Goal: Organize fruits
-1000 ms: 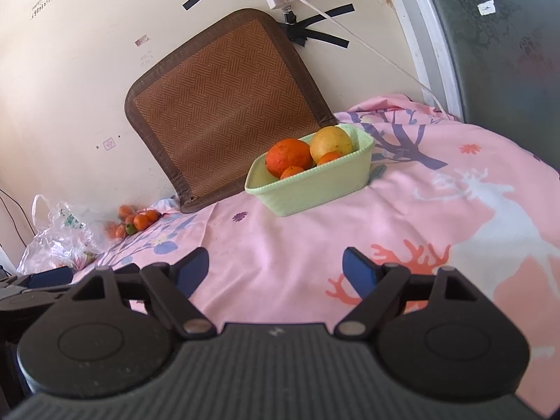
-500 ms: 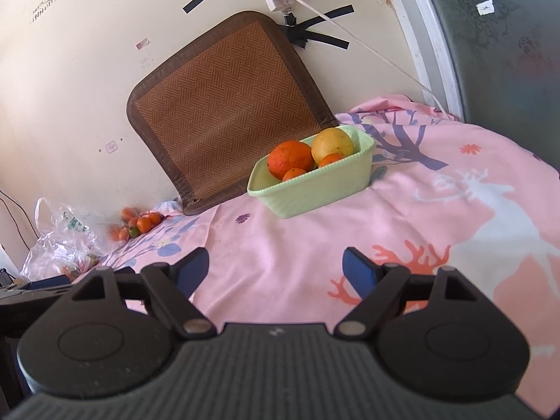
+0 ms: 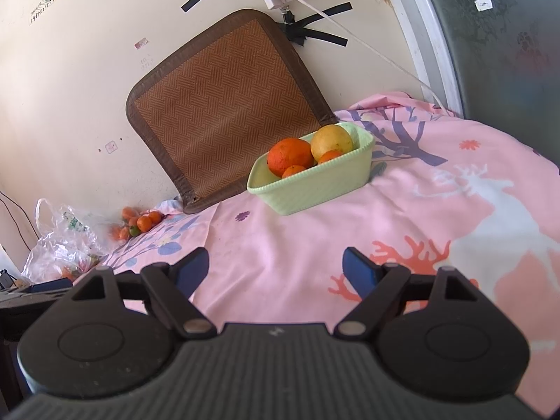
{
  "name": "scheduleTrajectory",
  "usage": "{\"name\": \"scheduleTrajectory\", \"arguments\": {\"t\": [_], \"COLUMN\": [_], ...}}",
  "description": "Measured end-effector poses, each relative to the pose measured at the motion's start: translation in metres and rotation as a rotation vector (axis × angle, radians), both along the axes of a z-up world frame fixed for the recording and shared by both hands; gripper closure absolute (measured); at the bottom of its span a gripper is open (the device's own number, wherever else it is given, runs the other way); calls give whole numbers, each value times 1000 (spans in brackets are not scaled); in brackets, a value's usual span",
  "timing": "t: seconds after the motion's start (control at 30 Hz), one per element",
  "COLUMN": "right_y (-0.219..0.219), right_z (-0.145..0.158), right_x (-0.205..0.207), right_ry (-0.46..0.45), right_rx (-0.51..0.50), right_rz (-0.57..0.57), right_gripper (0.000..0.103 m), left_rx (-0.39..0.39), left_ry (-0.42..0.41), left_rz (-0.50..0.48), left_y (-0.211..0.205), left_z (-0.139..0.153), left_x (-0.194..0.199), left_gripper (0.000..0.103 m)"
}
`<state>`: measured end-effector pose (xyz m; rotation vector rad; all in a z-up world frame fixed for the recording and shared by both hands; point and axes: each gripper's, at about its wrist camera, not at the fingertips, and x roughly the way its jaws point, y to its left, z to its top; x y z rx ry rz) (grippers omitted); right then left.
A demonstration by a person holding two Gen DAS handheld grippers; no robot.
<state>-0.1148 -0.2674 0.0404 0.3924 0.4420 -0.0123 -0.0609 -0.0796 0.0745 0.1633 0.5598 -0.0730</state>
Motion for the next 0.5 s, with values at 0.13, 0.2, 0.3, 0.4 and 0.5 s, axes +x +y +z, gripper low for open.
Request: {"name": "scheduleTrajectory", "arguments": {"t": [0.13, 0.2, 0.3, 0.4, 0.5], "right_y": [2, 4, 4, 3, 3], "right_z": [-1, -1, 0, 0, 0], "right_x": [1, 0, -2, -2, -2], "right_ry": [6, 3, -2, -1, 0], "right_rx": [2, -4, -6, -1, 1], "right_rz": [2, 4, 3, 3, 4], "right_gripper": [18, 18, 18, 18, 18], "left_rx": [10, 8, 7, 6, 5], "left_ry": [5, 8, 13, 17, 19], "left_rz": [1, -1, -3, -3, -4], "left_y": [-1, -1, 0, 1, 1], "left_z": [-1, -2, -2, -2, -2], "left_x": [0, -1, -1, -1, -1], "left_gripper": [0, 0, 0, 0, 0]}}
